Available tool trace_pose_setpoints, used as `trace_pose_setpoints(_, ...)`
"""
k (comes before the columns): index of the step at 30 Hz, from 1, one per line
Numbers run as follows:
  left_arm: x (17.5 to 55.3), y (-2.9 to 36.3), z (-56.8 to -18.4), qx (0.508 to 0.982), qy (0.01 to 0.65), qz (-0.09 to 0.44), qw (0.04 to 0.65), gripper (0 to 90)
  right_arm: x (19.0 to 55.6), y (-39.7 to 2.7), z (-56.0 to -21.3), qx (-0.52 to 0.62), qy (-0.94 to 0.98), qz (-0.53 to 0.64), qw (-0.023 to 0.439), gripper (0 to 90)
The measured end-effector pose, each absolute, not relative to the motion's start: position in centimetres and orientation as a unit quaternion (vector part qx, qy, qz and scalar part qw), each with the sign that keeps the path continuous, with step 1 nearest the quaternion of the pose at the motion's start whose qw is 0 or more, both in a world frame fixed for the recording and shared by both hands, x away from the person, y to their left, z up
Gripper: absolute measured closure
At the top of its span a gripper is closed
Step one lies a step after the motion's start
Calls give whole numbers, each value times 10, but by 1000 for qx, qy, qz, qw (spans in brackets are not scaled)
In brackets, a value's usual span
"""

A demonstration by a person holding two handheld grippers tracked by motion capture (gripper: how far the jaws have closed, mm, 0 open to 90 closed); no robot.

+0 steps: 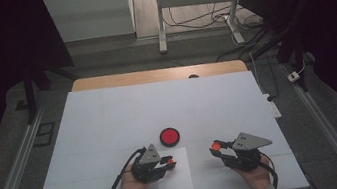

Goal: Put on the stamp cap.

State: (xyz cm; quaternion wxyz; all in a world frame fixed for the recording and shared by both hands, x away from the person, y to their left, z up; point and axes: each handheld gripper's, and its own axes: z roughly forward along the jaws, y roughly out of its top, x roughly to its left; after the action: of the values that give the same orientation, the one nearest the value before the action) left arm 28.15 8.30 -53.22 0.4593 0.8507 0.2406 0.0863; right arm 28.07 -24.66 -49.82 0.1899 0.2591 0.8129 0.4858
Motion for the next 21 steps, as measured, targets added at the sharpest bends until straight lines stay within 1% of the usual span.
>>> trace_pose_setpoints(3, 282, 90, -525, 836, 248, 84, 483, 726, 281, -247, -498, 259, 813, 486, 190, 643)
trace_pose_setpoints(13, 284, 97, -519, 819, 261, 55, 508, 726, 281, -247, -498, 260, 812, 486, 190, 643)
trace_pose_setpoints(21, 284, 106, -508, 802, 266, 51, 532, 725, 281, -247, -498, 259, 813, 485, 190, 643)
